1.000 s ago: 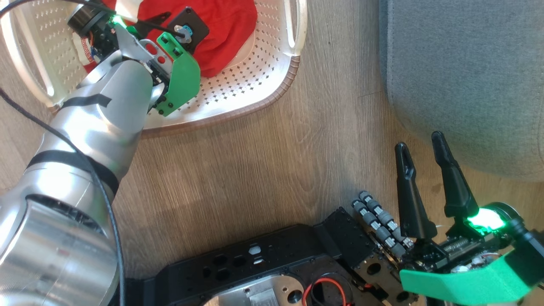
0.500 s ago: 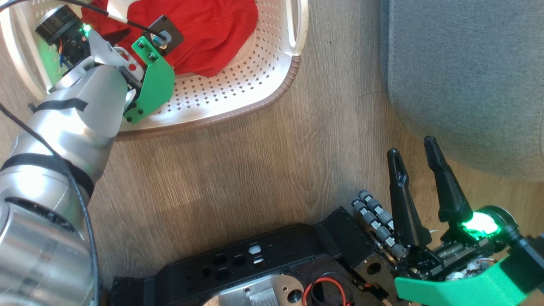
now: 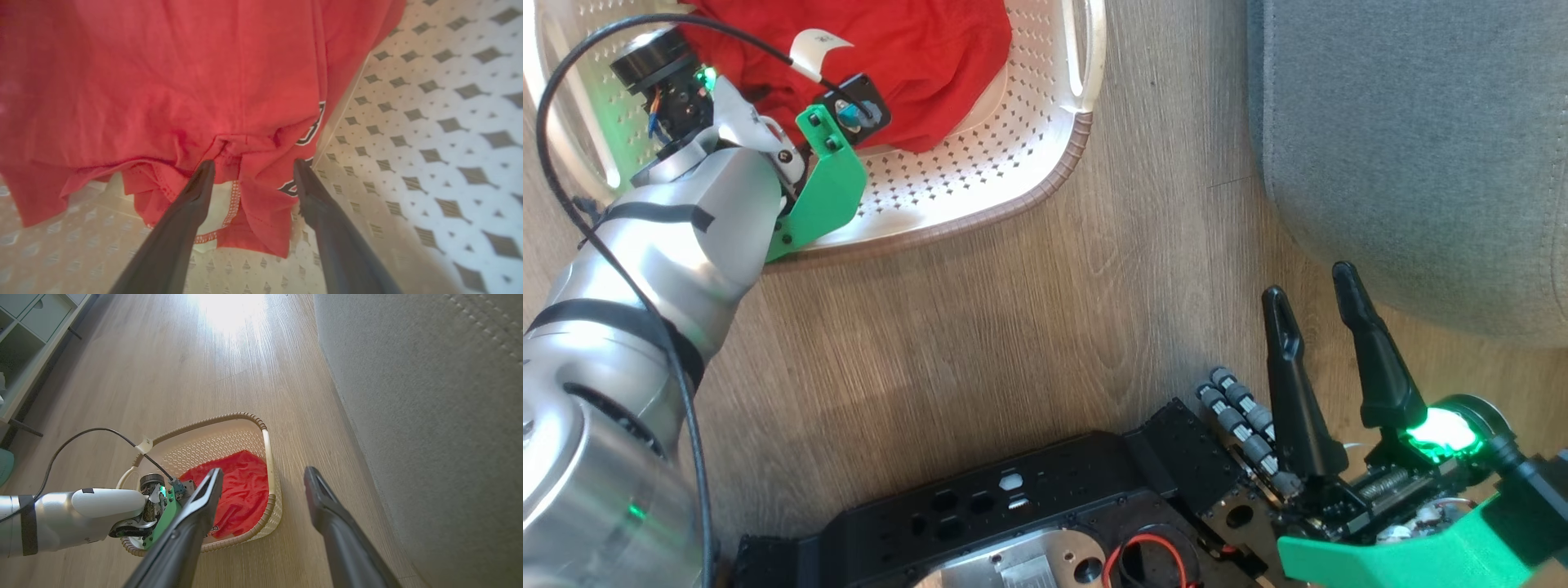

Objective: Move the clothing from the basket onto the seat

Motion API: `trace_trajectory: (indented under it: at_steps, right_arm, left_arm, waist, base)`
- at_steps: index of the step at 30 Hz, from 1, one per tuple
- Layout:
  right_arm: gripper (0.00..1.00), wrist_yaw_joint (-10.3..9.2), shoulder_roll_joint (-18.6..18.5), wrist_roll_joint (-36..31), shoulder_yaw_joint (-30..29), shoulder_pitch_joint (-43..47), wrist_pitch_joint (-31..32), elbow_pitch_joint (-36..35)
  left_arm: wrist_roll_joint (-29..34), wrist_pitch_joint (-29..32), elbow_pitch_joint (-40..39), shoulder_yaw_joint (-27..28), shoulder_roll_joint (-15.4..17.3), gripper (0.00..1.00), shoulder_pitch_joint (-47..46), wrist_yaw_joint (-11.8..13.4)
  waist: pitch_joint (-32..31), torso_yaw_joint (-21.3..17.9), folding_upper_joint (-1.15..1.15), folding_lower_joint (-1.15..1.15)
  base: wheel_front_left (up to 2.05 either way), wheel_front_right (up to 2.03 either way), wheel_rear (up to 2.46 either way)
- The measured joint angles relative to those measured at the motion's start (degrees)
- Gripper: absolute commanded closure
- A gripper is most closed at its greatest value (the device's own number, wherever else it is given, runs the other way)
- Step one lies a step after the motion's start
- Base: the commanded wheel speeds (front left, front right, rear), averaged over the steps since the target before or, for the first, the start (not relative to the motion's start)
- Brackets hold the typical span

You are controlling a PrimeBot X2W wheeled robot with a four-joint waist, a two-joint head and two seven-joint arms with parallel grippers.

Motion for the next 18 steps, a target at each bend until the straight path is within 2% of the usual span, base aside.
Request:
trace_trajectory:
  at_steps: [3, 8, 12, 18]
  right_arm:
    - [0.00, 0.00, 0.0, 0.0, 0.2, 0.0, 0.0, 0.0]
    - [0.00, 0.00, 0.0, 0.0, 0.5, 0.1, 0.0, -0.1]
    - [0.00, 0.00, 0.0, 0.0, 0.6, 0.3, 0.0, -0.3]
    - [0.00, 0.00, 0.0, 0.0, 0.6, 1.1, 0.0, -0.6]
  left_arm:
    - [-2.1, 0.5, -0.4, -2.8, 0.4, 0.00, 0.0, 0.0]
    - [-4.4, -4.1, -1.8, -3.2, 1.6, 0.00, -1.9, 0.0]
    - [-7.0, -6.1, -1.9, -2.3, 0.9, 0.00, -2.7, 0.0]
    - [-7.5, -8.8, -2.0, -2.4, -0.9, 0.00, -2.9, 0.0]
  waist:
    - [0.0, 0.0, 0.00, 0.00]
    - [0.4, 0.1, 0.00, 0.00]
    - [0.5, 0.2, 0.00, 0.00]
    - [0.5, 0.4, 0.00, 0.00]
  base:
    - [0.00, 0.00, 0.00]
    - [0.00, 0.00, 0.00]
    - [0.00, 0.00, 0.00]
    - [0.00, 0.00, 0.00]
